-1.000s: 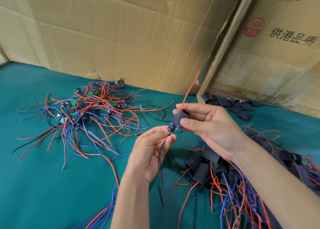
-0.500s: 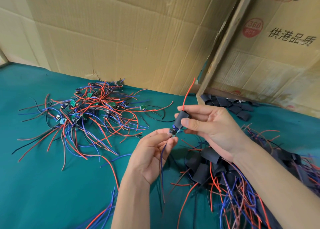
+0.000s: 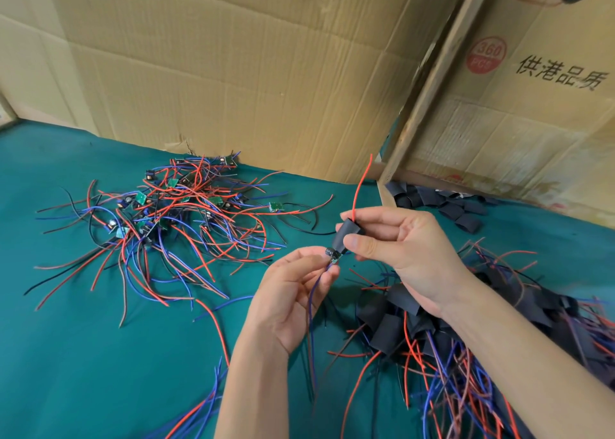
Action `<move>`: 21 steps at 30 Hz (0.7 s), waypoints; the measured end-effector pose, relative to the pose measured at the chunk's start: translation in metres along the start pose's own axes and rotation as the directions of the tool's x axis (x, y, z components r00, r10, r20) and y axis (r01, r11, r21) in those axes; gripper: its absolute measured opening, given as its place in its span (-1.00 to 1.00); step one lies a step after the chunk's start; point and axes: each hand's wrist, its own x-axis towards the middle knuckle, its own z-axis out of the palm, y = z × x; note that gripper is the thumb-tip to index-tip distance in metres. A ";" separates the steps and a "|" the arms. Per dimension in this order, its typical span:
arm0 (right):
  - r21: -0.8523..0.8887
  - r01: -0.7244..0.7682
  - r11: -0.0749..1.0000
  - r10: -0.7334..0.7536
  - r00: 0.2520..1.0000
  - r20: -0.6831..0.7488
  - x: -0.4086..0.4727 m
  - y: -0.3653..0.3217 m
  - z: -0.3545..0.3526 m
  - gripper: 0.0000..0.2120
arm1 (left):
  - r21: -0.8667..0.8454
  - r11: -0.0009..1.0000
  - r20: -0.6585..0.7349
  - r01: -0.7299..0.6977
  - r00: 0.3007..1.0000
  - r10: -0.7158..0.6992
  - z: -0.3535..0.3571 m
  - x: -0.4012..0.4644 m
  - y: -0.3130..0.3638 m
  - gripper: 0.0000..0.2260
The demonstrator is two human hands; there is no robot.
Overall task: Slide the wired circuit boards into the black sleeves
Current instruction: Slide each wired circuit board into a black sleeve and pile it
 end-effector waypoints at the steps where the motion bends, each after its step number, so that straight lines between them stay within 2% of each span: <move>1: 0.002 -0.012 1.000 0.012 1.000 0.001 -0.001 0.001 0.000 -0.61 | 0.025 1.000 0.006 -0.006 1.000 0.006 0.000 0.000 0.000 -0.79; 7: 0.003 -0.137 0.991 0.137 0.989 0.049 -0.006 0.006 0.007 -0.74 | 0.238 0.956 0.065 -0.169 0.985 0.158 0.004 0.000 -0.007 -0.91; 10: 0.080 -0.215 0.973 0.215 0.977 0.007 -0.007 0.003 0.013 -0.75 | 0.491 0.801 0.058 -0.341 0.931 0.360 0.005 0.003 -0.014 -0.84; 12: 0.068 -0.224 0.972 0.227 0.973 -0.035 -0.008 -0.001 0.015 -0.79 | 0.595 0.687 0.096 -0.417 0.886 0.454 0.007 0.003 -0.016 -0.83; 15: 0.107 -0.246 0.963 0.256 0.962 -0.098 -0.008 -0.014 0.005 -0.84 | 0.567 0.682 0.193 -0.463 0.879 0.436 0.009 -0.002 -0.014 -0.82; 17: 0.097 -0.272 0.957 0.284 0.948 -0.144 -0.008 -0.031 -0.020 -0.84 | 0.544 0.696 0.178 -0.468 0.876 0.449 0.008 -0.001 -0.013 -0.82; 18: 0.012 -0.296 0.955 0.294 0.944 -0.148 -0.009 -0.040 -0.036 -0.84 | 0.562 0.685 0.126 -0.464 0.866 0.483 0.005 0.001 -0.013 -0.83; 19: -0.158 -0.323 0.933 0.304 0.943 -0.134 -0.010 -0.049 -0.053 -0.86 | 0.589 0.670 0.056 -0.452 0.850 0.524 0.002 0.004 -0.013 -0.83; 20: -0.393 -0.344 0.853 0.321 0.939 -0.127 -0.012 -0.059 -0.068 -0.89 | 0.609 0.664 -0.018 -0.434 0.829 0.559 -0.002 0.006 -0.013 -0.83; 21: -0.625 -0.352 0.697 0.336 0.930 -0.149 -0.013 -0.069 -0.080 -0.84 | 0.619 0.665 -0.082 -0.418 0.808 0.583 -0.006 0.009 -0.013 -0.84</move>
